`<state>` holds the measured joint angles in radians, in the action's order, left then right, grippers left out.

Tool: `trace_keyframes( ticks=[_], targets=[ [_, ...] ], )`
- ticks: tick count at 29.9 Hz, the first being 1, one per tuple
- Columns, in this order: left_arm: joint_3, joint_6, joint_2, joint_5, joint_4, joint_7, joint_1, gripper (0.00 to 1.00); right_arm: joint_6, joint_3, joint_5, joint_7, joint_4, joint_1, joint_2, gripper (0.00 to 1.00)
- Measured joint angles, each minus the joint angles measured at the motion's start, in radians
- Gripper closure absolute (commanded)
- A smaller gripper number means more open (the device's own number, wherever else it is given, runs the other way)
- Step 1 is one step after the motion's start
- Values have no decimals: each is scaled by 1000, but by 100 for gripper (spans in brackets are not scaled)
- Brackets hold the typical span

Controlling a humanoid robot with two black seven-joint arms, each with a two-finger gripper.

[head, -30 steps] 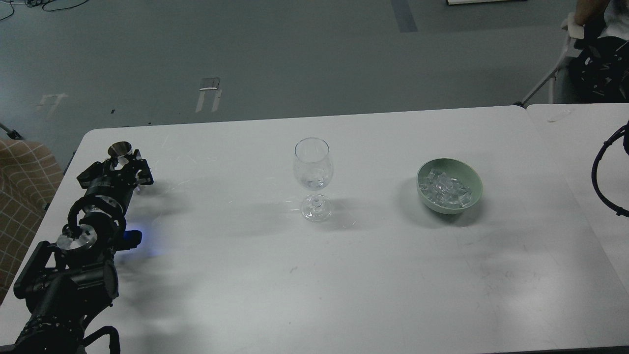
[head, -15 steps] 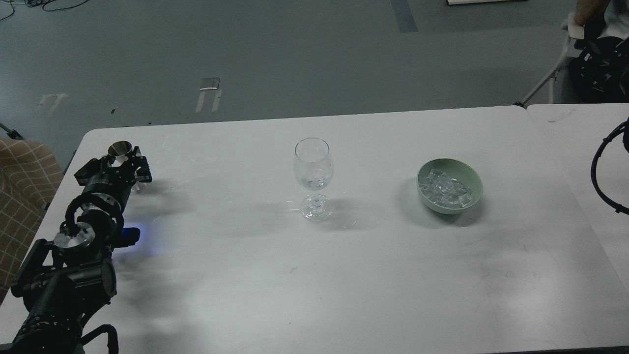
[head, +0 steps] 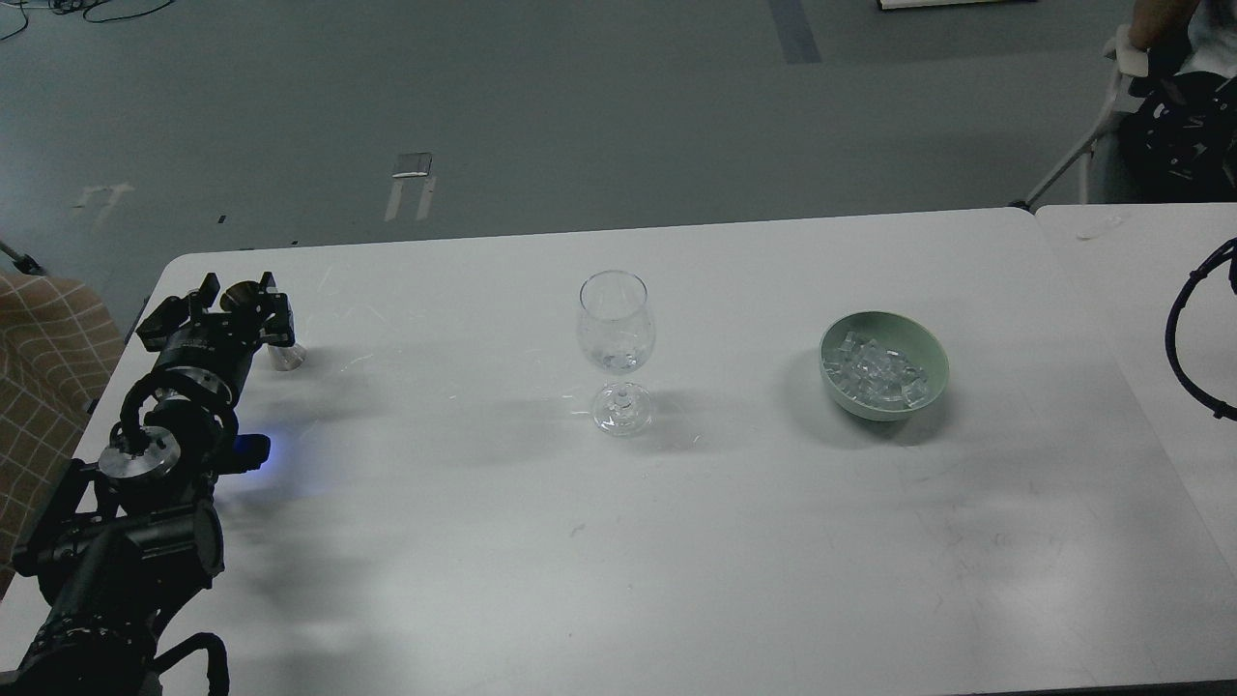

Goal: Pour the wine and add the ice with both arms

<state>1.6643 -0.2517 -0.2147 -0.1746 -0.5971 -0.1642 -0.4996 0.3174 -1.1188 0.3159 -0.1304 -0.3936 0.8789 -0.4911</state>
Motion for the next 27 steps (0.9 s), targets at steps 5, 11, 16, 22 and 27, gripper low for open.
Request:
trace_keyframes(
  ticks=[5, 11, 16, 22, 27],
  targets=[
    [-4, -3, -45, 5, -57, 16, -13, 1, 3, 3, 1, -4, -75, 5, -28, 0],
    [-93, -7, -97, 9, -235, 2, -19, 1, 6, 41, 27, -8, -187, 0, -99, 0],
    [-193, -19, -130, 60, -336, 14, -34, 1, 8, 201, 139, -10, -240, 58, -106, 0],
    [-225, -19, -140, 324, -342, 77, -118, 2, 8, 361, 373, -11, -242, 158, -107, 0],
    [-299, -19, -127, 393, -322, 177, -162, 2, 7, 503, 590, -33, -278, 270, -107, 0]
  ],
)
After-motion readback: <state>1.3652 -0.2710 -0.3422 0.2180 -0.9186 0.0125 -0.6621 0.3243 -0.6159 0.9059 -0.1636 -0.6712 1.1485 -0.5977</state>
